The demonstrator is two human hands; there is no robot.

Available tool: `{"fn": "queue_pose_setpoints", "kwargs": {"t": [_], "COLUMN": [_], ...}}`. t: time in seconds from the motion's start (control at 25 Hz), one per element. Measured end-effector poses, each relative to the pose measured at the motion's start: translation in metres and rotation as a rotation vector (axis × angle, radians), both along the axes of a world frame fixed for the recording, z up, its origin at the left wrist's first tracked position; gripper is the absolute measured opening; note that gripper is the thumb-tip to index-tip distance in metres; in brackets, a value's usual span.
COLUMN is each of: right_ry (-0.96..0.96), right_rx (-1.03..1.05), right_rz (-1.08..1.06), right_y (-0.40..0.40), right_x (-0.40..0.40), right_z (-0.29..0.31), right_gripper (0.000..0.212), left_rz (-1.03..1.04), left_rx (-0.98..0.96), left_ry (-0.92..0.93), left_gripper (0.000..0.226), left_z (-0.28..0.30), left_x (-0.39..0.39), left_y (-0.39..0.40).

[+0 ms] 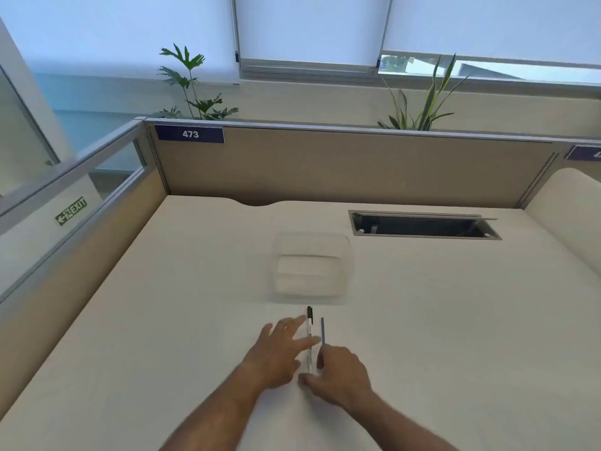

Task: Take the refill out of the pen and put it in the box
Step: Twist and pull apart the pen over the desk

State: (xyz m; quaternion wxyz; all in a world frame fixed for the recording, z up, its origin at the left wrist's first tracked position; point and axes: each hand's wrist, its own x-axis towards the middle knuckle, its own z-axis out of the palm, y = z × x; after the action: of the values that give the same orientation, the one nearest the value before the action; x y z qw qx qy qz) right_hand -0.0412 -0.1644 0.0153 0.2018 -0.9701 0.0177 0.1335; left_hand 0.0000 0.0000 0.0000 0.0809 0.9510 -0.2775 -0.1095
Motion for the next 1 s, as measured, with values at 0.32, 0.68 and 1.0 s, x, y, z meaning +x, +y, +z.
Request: {"fn": "queue_pose_setpoints", "kwargs": {"t": [0.32, 0.68, 1.0], "right_ry": [0.102, -0.075, 0.006], "right_rx": [-0.023, -0.029, -0.008], "right_rz": [0.039, 0.308, 0.359], "right_y": [-0.005, -0.045, -0.057], "right_x": [0.015, 0.053, 0.084], "right_z": [-0.001, 0.038, 0.063], "right_gripper": [0.024, 0.022, 0.017], "left_rz": [-0.023, 0.032, -0.033], "left_rx": [0.023, -0.151, -0.320], "left_ry": [-0.121, -0.267, -0.499], "left_gripper": [0.023, 0.017, 0.009], "left_z": [-0.003, 0.019, 0.041], "left_x": [0.006, 0.017, 0.026], "left_y": [-0.005, -0.011, -0.012]}}
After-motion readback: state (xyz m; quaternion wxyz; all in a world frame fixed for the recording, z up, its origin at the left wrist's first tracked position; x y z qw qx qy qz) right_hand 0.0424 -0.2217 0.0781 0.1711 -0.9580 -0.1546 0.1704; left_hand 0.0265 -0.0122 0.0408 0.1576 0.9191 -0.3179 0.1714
